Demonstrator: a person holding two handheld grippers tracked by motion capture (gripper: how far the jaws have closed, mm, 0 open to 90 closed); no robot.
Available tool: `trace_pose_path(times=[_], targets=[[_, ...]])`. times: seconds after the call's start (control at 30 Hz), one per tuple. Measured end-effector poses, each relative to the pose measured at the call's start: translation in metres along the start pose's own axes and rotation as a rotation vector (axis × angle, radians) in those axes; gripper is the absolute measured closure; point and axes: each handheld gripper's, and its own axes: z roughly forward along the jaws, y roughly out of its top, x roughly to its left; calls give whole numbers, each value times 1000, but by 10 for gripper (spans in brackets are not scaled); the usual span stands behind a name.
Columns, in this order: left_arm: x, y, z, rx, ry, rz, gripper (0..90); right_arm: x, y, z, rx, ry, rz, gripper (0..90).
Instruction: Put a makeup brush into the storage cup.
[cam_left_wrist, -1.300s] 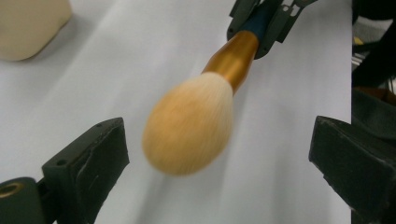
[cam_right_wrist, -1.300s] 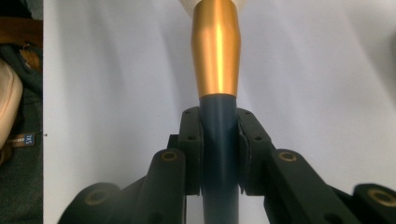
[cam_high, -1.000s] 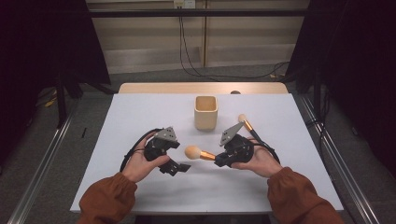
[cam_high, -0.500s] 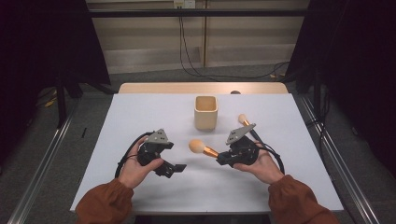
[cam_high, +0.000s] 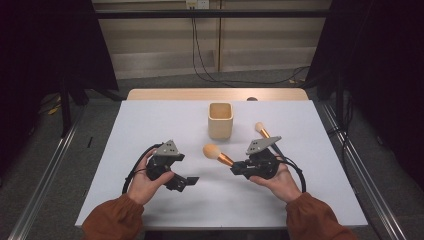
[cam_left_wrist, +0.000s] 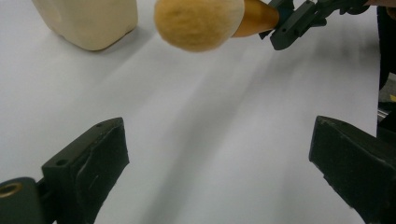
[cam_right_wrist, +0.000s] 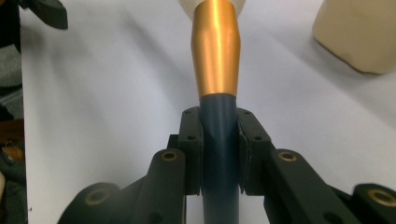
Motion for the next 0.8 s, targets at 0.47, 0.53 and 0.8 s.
trace_pose_path(times=[0.47,0.53,0.8], targets=[[-2,-3,-2,-44,13,-2,44,2,-7,-5,-128,8,45,753],[-2,-3,-2,-51,13,-2,44,2,-7,-7,-156,19,44,753],[-3,-3,-2,-86,3,-21,44,7,-7,-7,-217,16,26,753]])
